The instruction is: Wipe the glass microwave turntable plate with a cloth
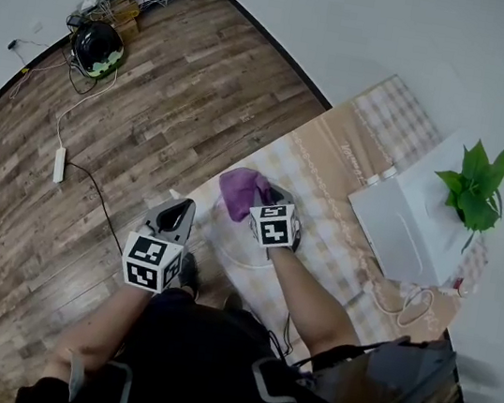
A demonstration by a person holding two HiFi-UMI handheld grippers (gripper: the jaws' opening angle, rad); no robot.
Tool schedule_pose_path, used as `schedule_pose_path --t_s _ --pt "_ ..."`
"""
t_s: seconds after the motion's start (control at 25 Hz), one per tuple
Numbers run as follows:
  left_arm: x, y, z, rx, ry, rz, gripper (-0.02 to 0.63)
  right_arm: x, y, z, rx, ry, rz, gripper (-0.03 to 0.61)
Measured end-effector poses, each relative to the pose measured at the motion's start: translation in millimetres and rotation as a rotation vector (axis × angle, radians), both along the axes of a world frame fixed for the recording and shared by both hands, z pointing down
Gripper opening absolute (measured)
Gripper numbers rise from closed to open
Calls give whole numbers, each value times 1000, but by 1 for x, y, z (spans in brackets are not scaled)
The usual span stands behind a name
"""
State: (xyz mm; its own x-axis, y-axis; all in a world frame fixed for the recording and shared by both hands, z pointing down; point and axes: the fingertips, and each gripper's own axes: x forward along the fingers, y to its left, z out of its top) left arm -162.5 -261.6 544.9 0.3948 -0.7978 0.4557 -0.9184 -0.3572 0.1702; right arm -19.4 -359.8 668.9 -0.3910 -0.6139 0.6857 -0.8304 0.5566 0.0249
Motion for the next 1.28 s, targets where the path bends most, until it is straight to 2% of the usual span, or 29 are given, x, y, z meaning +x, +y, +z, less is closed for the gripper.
schedule_pose_path --t_s 0.52,0.92,1.12,1.28 --pt "14 0 -3 9 -2 20 3 80 -12 -1 -18 58 164 77" --pt "23 6 -9 25 5 31 3 125 -15 -13 17 75 255 77" --pt "22 11 -12 32 12 21 3 132 -11 -44 69 20 282 77" --pt "18 15 -18 56 21 -8 3 113 -2 -81 104 -104 255 77"
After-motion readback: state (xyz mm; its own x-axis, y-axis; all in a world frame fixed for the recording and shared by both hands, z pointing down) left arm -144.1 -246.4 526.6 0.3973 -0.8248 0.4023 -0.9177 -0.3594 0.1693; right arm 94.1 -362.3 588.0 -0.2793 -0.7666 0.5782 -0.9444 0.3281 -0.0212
